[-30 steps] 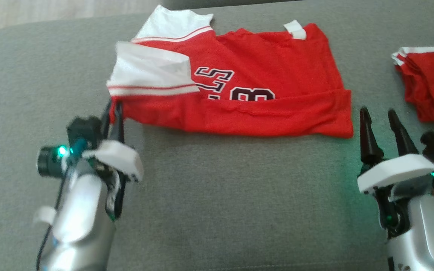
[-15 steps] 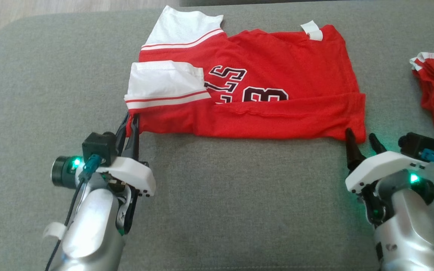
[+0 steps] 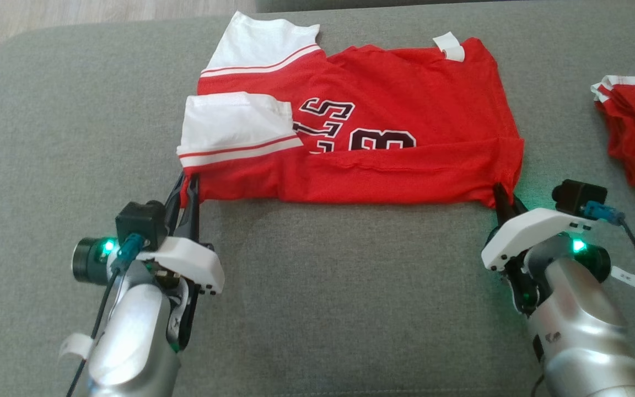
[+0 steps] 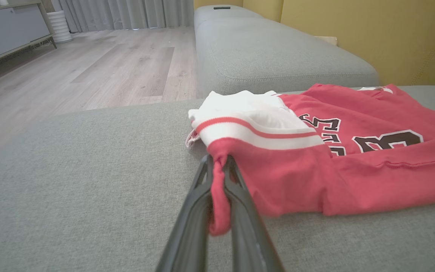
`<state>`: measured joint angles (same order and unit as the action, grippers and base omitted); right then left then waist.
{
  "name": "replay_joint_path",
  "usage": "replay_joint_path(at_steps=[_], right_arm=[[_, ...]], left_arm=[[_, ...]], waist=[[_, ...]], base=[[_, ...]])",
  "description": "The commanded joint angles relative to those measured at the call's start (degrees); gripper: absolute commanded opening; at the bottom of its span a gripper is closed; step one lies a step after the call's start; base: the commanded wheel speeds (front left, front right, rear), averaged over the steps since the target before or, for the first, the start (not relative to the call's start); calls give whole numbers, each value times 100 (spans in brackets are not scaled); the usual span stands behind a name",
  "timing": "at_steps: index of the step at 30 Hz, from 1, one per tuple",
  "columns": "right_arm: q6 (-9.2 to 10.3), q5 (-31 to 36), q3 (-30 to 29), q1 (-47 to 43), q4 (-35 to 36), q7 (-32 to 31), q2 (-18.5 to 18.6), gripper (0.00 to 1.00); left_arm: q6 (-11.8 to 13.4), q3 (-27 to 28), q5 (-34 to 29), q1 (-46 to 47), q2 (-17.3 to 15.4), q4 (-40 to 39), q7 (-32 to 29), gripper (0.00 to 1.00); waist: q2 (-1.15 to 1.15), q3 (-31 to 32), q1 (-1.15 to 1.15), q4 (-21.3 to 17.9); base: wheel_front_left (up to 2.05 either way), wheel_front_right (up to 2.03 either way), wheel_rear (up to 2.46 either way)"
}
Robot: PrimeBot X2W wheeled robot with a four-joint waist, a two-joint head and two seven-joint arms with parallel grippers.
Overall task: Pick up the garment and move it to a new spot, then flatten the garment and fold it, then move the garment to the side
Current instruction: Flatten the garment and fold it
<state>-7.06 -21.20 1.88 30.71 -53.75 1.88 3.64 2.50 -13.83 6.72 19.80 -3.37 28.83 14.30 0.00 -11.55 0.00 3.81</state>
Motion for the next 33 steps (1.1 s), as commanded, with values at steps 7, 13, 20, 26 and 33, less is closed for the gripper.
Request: replay_joint_path(at_steps=[7,13,20,26,33], right_arm=[[-43,393,222,315,-424,505,-76,0],[-43,327,70,171,-347,364,-76,0],[-43,258,-118,-537,257,-166,-75,0],[-43,256,-433,-1439,1426,-867,-74,0],[-43,206,-672,-2501,2951,-1842,-75,0]], left_arm=[[-26,270,35,-49,-163,-72,70,0],[-51,245,67,-262,-145,-28,70,0],[-64,288,224,-675,-116,-140,70,0],[-81,179,197,-1069,-158,-316,70,0],[-127,9,173,-1324,-178,-505,-45,0]], waist=[[0,227,0,-48],[0,542,0,20],[0,944,0,149],[0,1163,0,217],[0,1204,0,254]], base=[[0,0,0],[0,0,0],[0,0,0],[0,0,0],[0,0,0]])
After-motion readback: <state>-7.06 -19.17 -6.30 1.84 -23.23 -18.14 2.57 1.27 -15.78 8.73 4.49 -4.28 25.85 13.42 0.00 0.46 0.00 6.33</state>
